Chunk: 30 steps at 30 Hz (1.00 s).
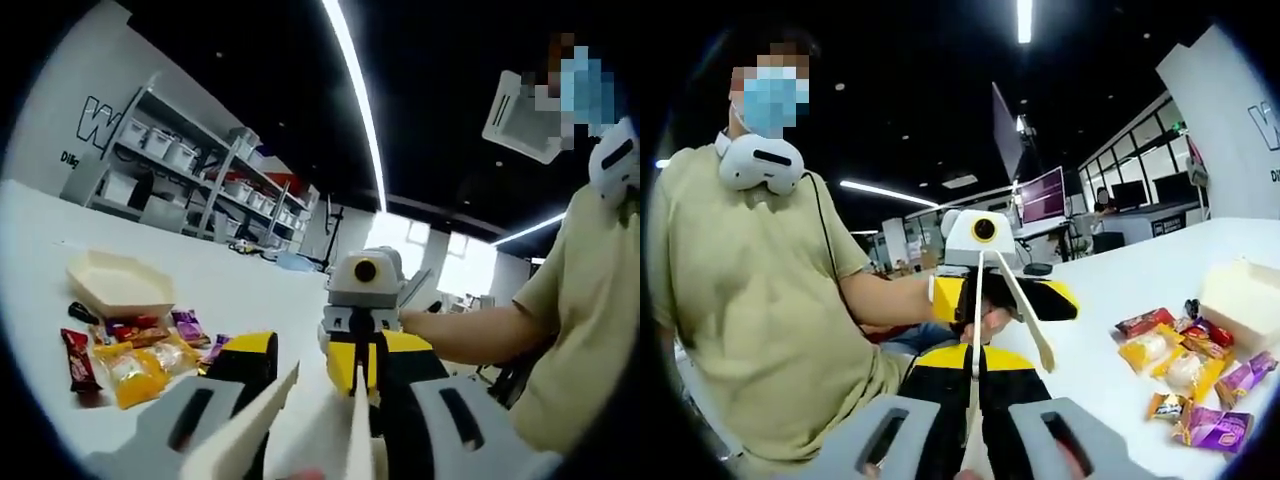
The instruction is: Place the target food into the container with the food tongs after gripping and lifting it, then release it inside without dropping or visibly crushing the food.
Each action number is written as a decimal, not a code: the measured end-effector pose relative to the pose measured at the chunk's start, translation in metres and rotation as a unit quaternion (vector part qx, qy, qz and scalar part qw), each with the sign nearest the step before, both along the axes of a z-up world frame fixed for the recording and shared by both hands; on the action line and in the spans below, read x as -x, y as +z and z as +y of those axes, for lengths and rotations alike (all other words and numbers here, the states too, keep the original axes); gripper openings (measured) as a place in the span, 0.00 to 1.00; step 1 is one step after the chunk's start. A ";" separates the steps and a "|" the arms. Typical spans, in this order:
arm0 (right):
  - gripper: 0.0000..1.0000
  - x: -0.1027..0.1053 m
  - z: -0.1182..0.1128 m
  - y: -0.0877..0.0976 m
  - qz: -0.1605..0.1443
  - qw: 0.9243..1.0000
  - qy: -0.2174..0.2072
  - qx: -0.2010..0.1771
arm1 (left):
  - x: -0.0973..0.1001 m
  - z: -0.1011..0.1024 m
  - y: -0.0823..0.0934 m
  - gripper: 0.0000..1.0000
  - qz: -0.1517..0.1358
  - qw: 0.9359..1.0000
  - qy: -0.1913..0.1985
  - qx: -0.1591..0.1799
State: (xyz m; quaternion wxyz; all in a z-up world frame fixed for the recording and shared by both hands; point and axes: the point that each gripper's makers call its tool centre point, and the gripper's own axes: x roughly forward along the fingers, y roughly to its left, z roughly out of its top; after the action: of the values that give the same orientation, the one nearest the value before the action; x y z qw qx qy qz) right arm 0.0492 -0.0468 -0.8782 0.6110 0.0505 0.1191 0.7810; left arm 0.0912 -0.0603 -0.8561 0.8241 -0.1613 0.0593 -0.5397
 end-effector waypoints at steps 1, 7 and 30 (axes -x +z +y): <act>0.00 0.000 0.000 0.000 0.001 1.000 0.001 0.000 | 0.001 0.000 0.000 0.38 -0.001 1.000 -0.001 -0.002; 0.00 0.001 -0.002 0.001 -0.002 1.000 0.003 0.005 | 0.002 -0.001 -0.008 0.37 -0.012 0.999 -0.004 -0.034; 0.00 -0.001 -0.002 0.005 -0.019 1.000 0.010 0.006 | 0.003 -0.001 -0.007 0.34 -0.006 1.000 -0.008 -0.016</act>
State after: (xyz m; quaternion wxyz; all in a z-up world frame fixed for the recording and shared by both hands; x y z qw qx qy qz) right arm 0.0500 -0.0490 -0.8732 0.6056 0.0309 0.1128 0.7871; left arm 0.0879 -0.0609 -0.8627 0.8224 -0.1442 0.0646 -0.5465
